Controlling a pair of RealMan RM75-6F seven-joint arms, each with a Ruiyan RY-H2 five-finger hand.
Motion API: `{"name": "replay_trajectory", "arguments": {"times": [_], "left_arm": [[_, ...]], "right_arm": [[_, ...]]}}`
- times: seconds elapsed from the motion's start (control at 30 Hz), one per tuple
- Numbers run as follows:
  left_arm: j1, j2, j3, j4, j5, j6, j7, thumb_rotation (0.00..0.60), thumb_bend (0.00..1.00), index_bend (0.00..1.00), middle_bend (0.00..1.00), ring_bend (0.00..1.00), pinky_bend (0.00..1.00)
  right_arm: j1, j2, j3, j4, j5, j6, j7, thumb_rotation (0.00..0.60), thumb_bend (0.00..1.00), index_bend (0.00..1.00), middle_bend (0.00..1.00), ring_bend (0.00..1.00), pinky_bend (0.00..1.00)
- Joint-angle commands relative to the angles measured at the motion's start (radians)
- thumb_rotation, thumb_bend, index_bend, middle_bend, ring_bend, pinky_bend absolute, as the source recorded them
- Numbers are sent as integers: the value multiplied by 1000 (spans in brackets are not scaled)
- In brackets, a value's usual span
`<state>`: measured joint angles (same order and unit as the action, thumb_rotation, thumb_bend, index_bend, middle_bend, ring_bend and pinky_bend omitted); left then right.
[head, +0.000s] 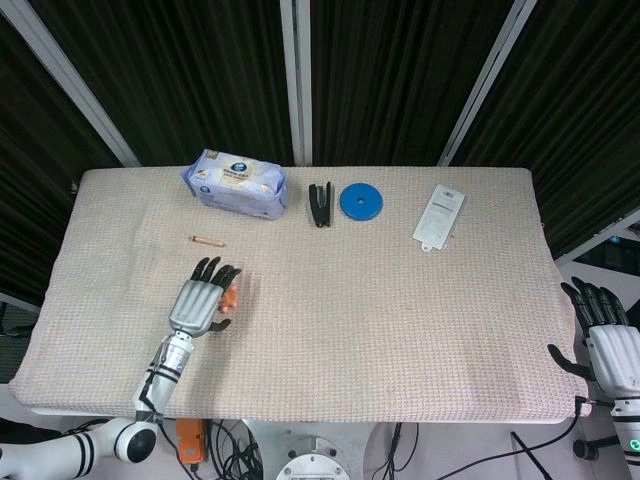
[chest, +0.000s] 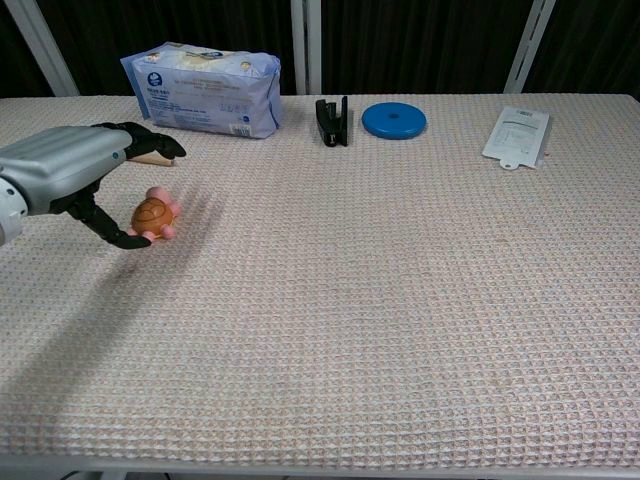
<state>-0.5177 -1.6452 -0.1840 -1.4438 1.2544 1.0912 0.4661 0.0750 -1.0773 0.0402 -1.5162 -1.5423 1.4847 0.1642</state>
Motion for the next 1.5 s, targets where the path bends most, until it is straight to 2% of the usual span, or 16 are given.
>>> {"name": "replay_trajectory", "arguments": {"times": [0.03, 0.17, 0.33, 0.63, 0.83, 1.17, 1.5], "left_arm": [[-16, -18, -6, 37, -19, -4, 16, 600, 147, 166, 150, 0, 106], [-28, -30, -11, 78, -52, -21, 14, 600, 188, 176, 172, 60, 248], [-39, -36, -7, 105, -64, -35, -11, 600, 202, 197, 205, 141, 348], [-60, -37, 6, 135, -70, -69, -47, 600, 267, 226, 218, 163, 386], [-71, -46, 14, 157, -81, -81, -49, 600, 332, 293, 284, 202, 412], [-85, -66, 20, 186, -113, -99, -36, 600, 411, 513, 518, 412, 597], [-98, -88, 29, 237, -113, -111, -57, 600, 415, 697, 705, 604, 823]], "right_arm": [[0, -1, 1, 4, 5, -4, 3, 600, 170, 0, 0, 0, 0], [4, -4, 2, 8, 9, -13, 2, 600, 170, 0, 0, 0, 0], [8, -8, 4, 9, 16, -24, -3, 600, 170, 0, 0, 0, 0], [11, -10, 5, 7, 24, -36, -11, 600, 170, 0, 0, 0, 0], [13, -9, 5, 8, 28, -42, -10, 600, 170, 0, 0, 0, 0], [12, -8, 4, 13, 34, -50, -4, 600, 170, 0, 0, 0, 0], [12, -5, 4, 12, 37, -52, -3, 600, 170, 0, 1, 0, 0]]}}
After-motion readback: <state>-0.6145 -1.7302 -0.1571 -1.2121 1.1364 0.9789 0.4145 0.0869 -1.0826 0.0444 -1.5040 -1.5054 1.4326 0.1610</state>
